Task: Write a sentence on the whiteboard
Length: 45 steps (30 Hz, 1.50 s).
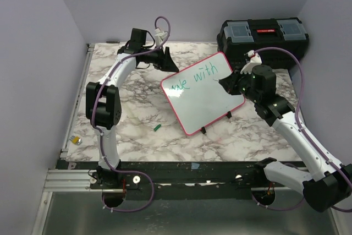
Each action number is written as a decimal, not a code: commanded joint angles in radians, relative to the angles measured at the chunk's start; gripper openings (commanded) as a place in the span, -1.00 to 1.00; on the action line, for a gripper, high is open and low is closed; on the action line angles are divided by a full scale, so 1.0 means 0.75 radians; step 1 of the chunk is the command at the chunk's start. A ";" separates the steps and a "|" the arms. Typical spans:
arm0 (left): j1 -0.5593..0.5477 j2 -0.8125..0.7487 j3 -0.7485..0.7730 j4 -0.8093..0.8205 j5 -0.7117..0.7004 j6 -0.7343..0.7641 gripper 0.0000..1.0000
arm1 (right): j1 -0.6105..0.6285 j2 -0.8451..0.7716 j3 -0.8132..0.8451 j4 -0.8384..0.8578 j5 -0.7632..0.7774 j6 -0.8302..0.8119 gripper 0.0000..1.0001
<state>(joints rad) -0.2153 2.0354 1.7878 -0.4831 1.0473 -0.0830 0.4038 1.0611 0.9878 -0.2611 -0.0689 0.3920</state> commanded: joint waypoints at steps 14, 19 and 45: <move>-0.091 0.138 0.135 -0.136 0.074 0.066 -0.04 | -0.004 -0.022 0.031 -0.061 -0.045 0.005 -0.99; -0.104 0.140 0.144 -0.134 0.078 0.063 -0.20 | -0.003 -0.024 0.027 -0.063 -0.058 0.008 -0.99; -0.153 -0.023 0.037 -0.102 -0.119 -0.002 -1.00 | 0.385 0.046 -0.109 0.052 0.034 -0.172 -0.99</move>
<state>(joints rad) -0.3019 2.0949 1.8687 -0.6189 1.0527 -0.1238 0.5644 1.0603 0.8986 -0.2272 -0.2535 0.3187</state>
